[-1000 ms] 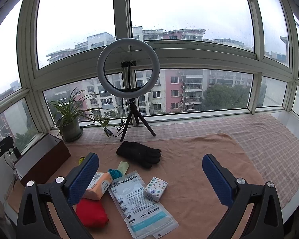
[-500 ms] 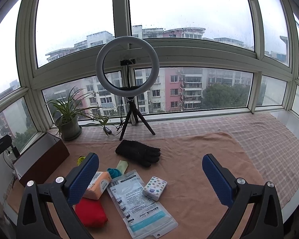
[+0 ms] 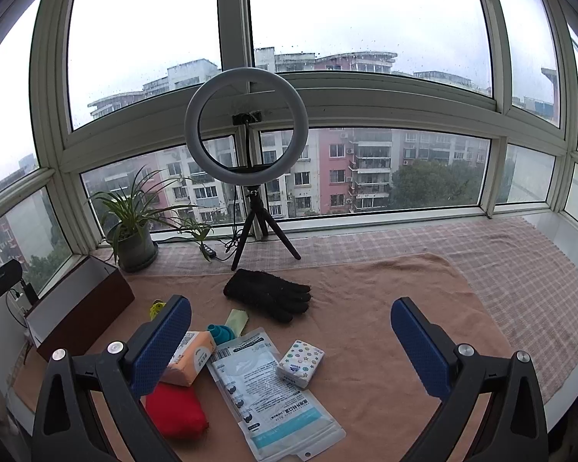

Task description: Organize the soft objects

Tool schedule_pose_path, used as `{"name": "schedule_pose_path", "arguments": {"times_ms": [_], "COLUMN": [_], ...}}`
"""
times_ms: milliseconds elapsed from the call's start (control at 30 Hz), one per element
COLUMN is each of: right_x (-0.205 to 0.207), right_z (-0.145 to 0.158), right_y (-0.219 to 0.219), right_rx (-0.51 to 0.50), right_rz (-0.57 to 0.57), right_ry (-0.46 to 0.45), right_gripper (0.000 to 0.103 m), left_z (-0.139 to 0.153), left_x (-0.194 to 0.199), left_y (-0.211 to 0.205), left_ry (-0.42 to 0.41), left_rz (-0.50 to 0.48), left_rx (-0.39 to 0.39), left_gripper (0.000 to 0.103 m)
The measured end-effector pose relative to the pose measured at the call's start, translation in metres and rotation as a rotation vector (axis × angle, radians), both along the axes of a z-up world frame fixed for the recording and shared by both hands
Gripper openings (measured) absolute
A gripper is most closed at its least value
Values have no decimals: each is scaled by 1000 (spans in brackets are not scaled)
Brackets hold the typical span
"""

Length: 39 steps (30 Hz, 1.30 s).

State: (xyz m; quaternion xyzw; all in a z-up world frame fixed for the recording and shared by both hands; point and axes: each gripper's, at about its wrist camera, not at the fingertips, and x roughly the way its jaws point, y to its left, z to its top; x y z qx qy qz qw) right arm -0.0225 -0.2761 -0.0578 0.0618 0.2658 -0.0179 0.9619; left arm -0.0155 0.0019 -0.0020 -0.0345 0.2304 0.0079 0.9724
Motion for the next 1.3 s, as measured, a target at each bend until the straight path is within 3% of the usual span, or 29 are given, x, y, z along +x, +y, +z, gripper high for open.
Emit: {"name": "schedule_pose_path", "arguments": {"times_ms": [800, 1300], "right_x": [2, 5], "right_z": [-3, -21], "right_y": [2, 3], "right_rx": [0, 28], "right_rz": [4, 39], "right_ry": [14, 53], "right_gripper": [102, 102], "left_z": [-2, -21], "left_x": [2, 4], "left_y": [-1, 0], "left_ry": [4, 55], "left_rz": [-3, -4], "left_rx": [1, -1], "left_gripper": [95, 95]}}
